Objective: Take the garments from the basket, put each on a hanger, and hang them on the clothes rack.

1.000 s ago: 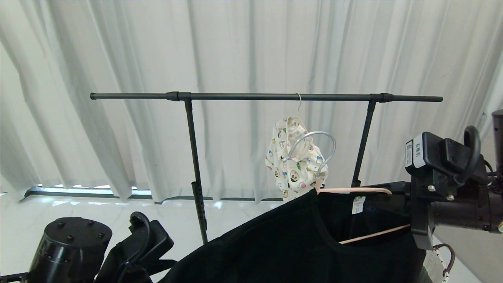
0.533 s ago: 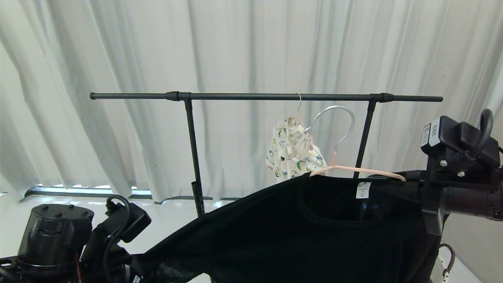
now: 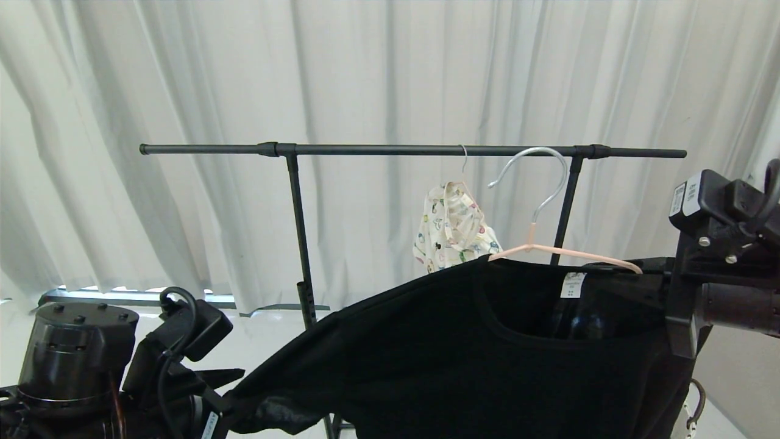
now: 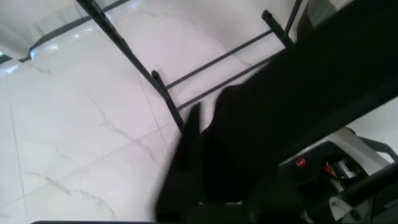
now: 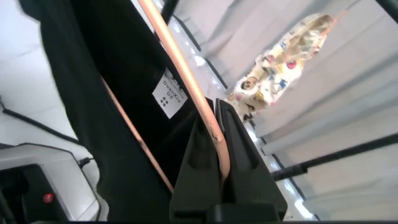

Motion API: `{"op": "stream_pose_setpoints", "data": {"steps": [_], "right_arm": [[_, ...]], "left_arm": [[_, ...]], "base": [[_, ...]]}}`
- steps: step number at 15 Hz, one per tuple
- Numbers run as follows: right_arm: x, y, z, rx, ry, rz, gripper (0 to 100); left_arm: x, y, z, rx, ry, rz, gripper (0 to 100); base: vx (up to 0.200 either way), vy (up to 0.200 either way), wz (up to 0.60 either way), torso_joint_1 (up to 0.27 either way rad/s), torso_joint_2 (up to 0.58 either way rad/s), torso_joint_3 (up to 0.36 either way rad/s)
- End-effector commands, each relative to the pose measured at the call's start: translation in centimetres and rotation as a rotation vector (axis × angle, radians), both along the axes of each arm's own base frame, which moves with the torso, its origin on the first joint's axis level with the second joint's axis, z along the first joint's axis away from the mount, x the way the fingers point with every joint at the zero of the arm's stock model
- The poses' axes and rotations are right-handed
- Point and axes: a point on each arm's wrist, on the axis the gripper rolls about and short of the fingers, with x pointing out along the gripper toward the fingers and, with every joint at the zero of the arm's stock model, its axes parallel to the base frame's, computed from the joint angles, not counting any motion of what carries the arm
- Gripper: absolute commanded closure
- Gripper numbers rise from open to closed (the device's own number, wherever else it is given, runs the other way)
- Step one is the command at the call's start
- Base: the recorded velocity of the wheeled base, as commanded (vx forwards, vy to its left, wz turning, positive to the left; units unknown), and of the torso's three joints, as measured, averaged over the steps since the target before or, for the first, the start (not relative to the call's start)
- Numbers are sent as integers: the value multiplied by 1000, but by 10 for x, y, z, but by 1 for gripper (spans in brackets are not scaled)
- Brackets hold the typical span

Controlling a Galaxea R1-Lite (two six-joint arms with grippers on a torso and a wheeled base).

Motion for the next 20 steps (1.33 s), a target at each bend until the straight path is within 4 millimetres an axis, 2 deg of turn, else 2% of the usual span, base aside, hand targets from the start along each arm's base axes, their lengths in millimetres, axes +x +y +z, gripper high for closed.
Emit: {"op": "stream_pose_setpoints", "data": {"steps": [1,4,7,9,14,17,20], "right_arm": [[3,-8,-1,-7,-1,-56,100],[10,-28,-1,9,17,-194,100],[11,-47,-3,-1,24,-315,100],[0,-62,-14,-38,63,-422,100],[-31,-90,-29,-106,94,-672,100],[-33,-99,-31,-132,105,-772,100],[-33,-101,-31,-150,103,-817,100]], "left_arm": [[-7,2,9,-23,-51,-8,0],[-20,0,22,-88,-117,-61,0],[-20,1,29,-106,-143,-61,0],[-17,0,37,-139,-159,-32,0],[-2,12,41,28,-223,290,0],[5,19,38,116,-226,429,0],[3,19,38,113,-230,431,0]], "base": [[0,0,0,0,0,0],[0,0,0,0,0,0],[0,0,0,0,0,0],[0,0,0,0,0,0],[0,0,0,0,0,0],[0,0,0,0,0,0],[0,0,0,0,0,0]]}}
